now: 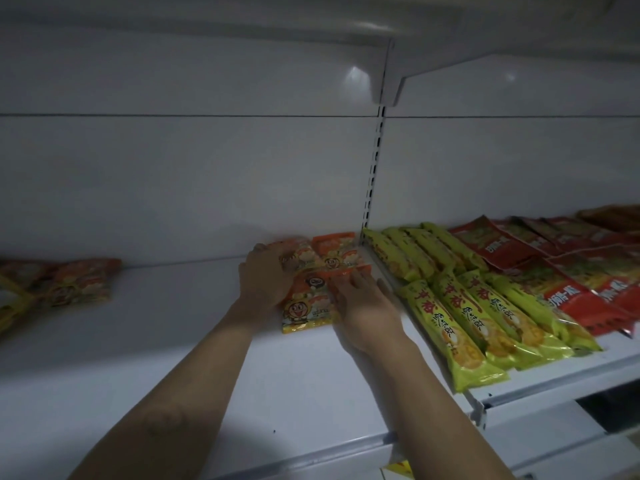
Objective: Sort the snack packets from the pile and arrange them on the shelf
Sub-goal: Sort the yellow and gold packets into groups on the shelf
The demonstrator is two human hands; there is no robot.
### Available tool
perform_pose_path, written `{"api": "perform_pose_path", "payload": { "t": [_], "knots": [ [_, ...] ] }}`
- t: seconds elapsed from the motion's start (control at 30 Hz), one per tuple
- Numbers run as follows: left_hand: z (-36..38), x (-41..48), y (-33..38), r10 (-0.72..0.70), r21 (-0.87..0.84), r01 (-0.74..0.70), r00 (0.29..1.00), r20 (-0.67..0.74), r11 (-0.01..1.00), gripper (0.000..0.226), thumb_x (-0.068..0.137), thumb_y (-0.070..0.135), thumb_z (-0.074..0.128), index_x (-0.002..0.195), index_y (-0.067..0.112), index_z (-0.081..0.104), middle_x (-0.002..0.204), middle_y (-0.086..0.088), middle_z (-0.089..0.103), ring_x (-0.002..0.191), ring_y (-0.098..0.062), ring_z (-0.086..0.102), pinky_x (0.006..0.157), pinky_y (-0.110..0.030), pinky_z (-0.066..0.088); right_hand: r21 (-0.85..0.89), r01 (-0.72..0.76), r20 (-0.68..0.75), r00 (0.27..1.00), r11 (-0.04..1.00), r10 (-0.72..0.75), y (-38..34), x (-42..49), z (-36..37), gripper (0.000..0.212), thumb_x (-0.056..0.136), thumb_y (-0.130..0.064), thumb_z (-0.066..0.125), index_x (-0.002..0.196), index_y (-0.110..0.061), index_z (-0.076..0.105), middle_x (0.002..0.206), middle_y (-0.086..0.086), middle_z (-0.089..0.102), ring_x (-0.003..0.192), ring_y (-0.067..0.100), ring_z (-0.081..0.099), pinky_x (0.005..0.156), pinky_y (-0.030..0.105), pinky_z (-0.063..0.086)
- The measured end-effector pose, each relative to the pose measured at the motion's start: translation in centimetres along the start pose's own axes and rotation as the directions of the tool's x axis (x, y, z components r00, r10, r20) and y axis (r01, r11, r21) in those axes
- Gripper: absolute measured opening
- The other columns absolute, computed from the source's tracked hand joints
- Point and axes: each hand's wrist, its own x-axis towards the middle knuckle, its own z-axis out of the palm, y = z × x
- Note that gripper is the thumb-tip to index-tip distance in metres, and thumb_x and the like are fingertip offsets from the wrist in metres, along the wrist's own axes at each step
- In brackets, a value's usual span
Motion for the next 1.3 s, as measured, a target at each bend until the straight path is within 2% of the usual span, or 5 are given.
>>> {"api": "perform_pose_path", "payload": {
  "t": [0.23,0.63,0.87,1.03,1.3],
  "knots": [
    [0.4,-0.3,-0.3,0.264,0.247,-0.267,0.963,0.047,0.931,0.044,0.104,0.036,0.037,0.148,0.035,0.037,0.163,-0.004,0.02,0.15,-0.027,0.012,0.114,-0.049,0.02,0.08,-0.007,-0.083,0.996,0.997,0.013,-0.1,0.0,-0.1,0.044,0.09,-0.038,0.037,0.108,-0.015,0.07,0.127,0.02,0.062,0.123,0.042,0.055,0.1,0.055,0.045],
    [0.1,0.6,-0.7,0.236,0.24,-0.337,0.9,0.367,0.911,0.048,0.108,0.036,0.022,0.155,0.039,0.015,0.166,0.007,0.002,0.152,-0.015,-0.002,0.12,-0.053,0.01,0.078,0.026,0.059,0.998,0.997,-0.031,-0.5,0.7,0.0,0.059,0.089,-0.042,0.02,0.114,-0.014,0.066,0.122,0.014,0.063,0.124,0.038,0.051,0.104,0.049,0.04],
    [-1.3,-0.9,-0.2,0.27,0.149,-0.302,0.941,0.203,0.941,0.049,0.106,0.038,0.029,0.154,0.031,0.024,0.165,0.005,0.008,0.152,-0.016,0.0,0.121,-0.05,0.006,0.146,0.051,-0.076,0.996,0.988,-0.04,-1.5,0.7,-1.3,0.057,0.091,-0.034,0.026,0.13,-0.013,0.062,0.126,0.019,0.061,0.127,0.04,0.051,0.108,0.053,0.039],
    [-4.5,-2.9,-0.5,0.229,0.235,-0.272,0.954,0.195,0.933,0.059,0.1,0.053,0.036,0.154,0.033,0.025,0.164,0.005,0.015,0.152,-0.013,0.004,0.122,-0.045,0.004,0.145,0.067,0.144,0.986,0.987,-0.088,-3.7,2.3,-3.6,0.055,0.102,-0.04,0.04,0.153,-0.024,0.027,0.162,0.006,0.022,0.151,0.025,0.011,0.122,0.042,0.005],
    [-10.9,-8.9,-5.8,-0.05,0.425,0.04,0.999,0.013,0.904,0.06,0.098,0.056,0.04,0.152,0.036,0.026,0.164,0.006,0.013,0.151,-0.014,0.005,0.119,-0.038,0.01,0.163,0.299,0.288,0.897,0.94,-0.335,-11.0,5.4,-4.0,0.074,0.098,-0.051,0.047,0.157,-0.023,0.012,0.164,0.009,0.011,0.151,0.027,0.008,0.121,0.043,0.006]
  ]
}}
